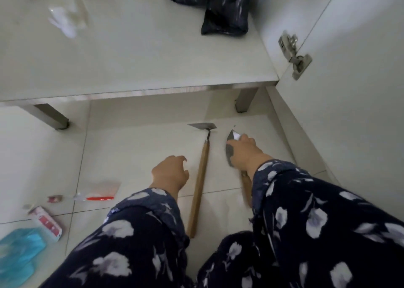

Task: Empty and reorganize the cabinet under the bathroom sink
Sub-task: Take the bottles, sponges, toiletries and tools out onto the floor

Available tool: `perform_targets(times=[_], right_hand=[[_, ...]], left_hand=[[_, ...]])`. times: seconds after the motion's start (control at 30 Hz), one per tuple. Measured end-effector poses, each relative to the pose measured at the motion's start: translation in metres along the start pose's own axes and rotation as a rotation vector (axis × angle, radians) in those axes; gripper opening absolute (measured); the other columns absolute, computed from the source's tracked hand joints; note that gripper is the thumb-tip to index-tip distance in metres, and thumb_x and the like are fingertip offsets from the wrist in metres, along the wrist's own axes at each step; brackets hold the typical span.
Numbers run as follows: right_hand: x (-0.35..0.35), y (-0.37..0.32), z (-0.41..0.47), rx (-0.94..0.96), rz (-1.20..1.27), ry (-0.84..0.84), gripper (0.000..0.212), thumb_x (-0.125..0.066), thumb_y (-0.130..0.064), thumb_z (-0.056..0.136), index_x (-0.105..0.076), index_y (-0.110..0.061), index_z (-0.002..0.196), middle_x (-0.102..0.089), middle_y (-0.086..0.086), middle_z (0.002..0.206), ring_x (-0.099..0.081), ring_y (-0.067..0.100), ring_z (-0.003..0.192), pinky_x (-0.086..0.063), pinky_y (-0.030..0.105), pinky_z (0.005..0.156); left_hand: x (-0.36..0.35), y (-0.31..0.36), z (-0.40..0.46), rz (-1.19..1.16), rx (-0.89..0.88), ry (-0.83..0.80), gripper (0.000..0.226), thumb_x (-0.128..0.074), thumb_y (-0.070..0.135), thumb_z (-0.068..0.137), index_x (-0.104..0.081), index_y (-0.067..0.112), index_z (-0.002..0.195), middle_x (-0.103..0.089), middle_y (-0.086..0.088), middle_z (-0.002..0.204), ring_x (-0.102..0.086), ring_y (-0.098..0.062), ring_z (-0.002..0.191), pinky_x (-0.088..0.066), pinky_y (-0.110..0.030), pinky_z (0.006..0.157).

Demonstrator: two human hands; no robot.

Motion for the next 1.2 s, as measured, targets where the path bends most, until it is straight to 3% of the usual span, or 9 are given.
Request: perform_targets(times=[0.17,0.3,0.4,0.53,0.6,0.67,0.8,1.0,1.2], right_hand=[[0.072,-0.061,0.002,0.160,-0.013,0.076,0.048,-0.044,-0.012,0.096,-0.040,-0.026,0.142,-0.039,0.006,0.146,-0.043,0.027,0.129,-0.040,0.037,0.103],[0.112,-0.123,0.008,0.276,-0.025,0.171,0.047,-0.045,-0.010,0.096,-0.042,-0.025,0.141,-0.040,0.004,0.147,-0.043,0.024,0.131,-0.037,0.034,0.104],[0.131,-0.170,0.018,0.353,-0.042,0.230,0.047,-0.045,-0.009,0.095,-0.043,-0.025,0.139,-0.043,0.002,0.145,-0.045,0.023,0.129,-0.040,0.035,0.103],[0.142,-0.233,0.039,0.449,-0.065,0.254,0.044,-0.044,-0.012,0.096,-0.045,-0.026,0.137,-0.045,0.003,0.142,-0.045,0.023,0.129,-0.039,0.035,0.103],[0.144,-0.262,0.053,0.486,-0.072,0.271,0.042,-0.045,-0.015,0.095,-0.047,-0.026,0.136,-0.048,0.003,0.137,-0.046,0.024,0.126,-0.040,0.035,0.101],[0.147,-0.291,0.067,0.524,-0.069,0.303,0.040,-0.045,-0.017,0.096,-0.048,-0.025,0.135,-0.049,0.004,0.133,-0.045,0.025,0.125,-0.041,0.036,0.100],[0.153,-0.346,0.098,0.616,-0.045,0.383,0.042,-0.044,-0.013,0.096,-0.048,-0.030,0.134,-0.046,0.003,0.131,-0.042,0.025,0.125,-0.040,0.033,0.098],[0.172,-0.396,0.151,0.652,0.001,0.491,0.058,-0.045,0.002,0.091,-0.043,-0.033,0.138,-0.040,0.003,0.134,-0.039,0.025,0.125,-0.041,0.028,0.090],[0.193,-0.438,0.183,0.707,-0.060,0.559,0.074,-0.039,0.014,0.085,-0.036,-0.033,0.143,-0.016,0.008,0.153,-0.013,0.028,0.142,-0.030,0.036,0.110]], left_hand=[[0.097,-0.032,0.000,-0.063,0.076,0.266,0.033,-0.043,0.030,0.096,-0.054,0.029,0.127,-0.054,0.000,0.125,-0.055,-0.022,0.112,-0.047,-0.037,0.087],[0.174,-0.072,-0.005,-0.133,0.157,0.563,0.032,-0.043,0.025,0.097,-0.056,0.023,0.126,-0.050,-0.004,0.127,-0.051,-0.025,0.112,-0.046,-0.037,0.082],[0.216,-0.103,-0.001,-0.147,0.221,0.683,0.033,-0.043,0.028,0.098,-0.054,0.022,0.128,-0.046,-0.005,0.131,-0.047,-0.024,0.116,-0.044,-0.037,0.081],[0.237,-0.142,0.029,-0.191,0.253,0.642,0.043,-0.040,0.033,0.099,-0.044,0.020,0.140,-0.038,-0.005,0.144,-0.041,-0.024,0.129,-0.041,-0.040,0.100],[0.240,-0.157,0.051,-0.152,0.254,0.554,0.053,-0.035,0.040,0.100,-0.032,0.017,0.147,-0.026,-0.006,0.155,-0.024,-0.024,0.142,-0.027,-0.042,0.114],[0.242,-0.171,0.074,-0.076,0.250,0.443,0.064,-0.029,0.050,0.099,-0.017,0.016,0.152,-0.009,-0.006,0.160,-0.002,-0.024,0.148,-0.009,-0.045,0.120],[0.229,-0.202,0.102,-0.005,0.252,0.288,0.081,-0.020,0.067,0.092,0.007,0.020,0.153,0.017,-0.006,0.160,0.016,-0.023,0.147,0.003,-0.050,0.119],[0.219,-0.215,0.112,-0.011,0.220,0.372,0.084,-0.013,0.073,0.087,0.014,0.026,0.151,0.024,-0.001,0.158,0.024,-0.018,0.145,0.010,-0.049,0.118],[0.218,-0.218,0.113,-0.019,0.223,0.411,0.083,-0.011,0.075,0.086,0.017,0.030,0.150,0.027,0.001,0.157,0.026,-0.016,0.144,0.009,-0.049,0.118]])
Point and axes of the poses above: each hand's wrist, its own z-axis towards the middle knuckle, its own x-axis out of the back of the hand, y = z × x, the point moved 6 cm from there along z, towards the middle knuckle
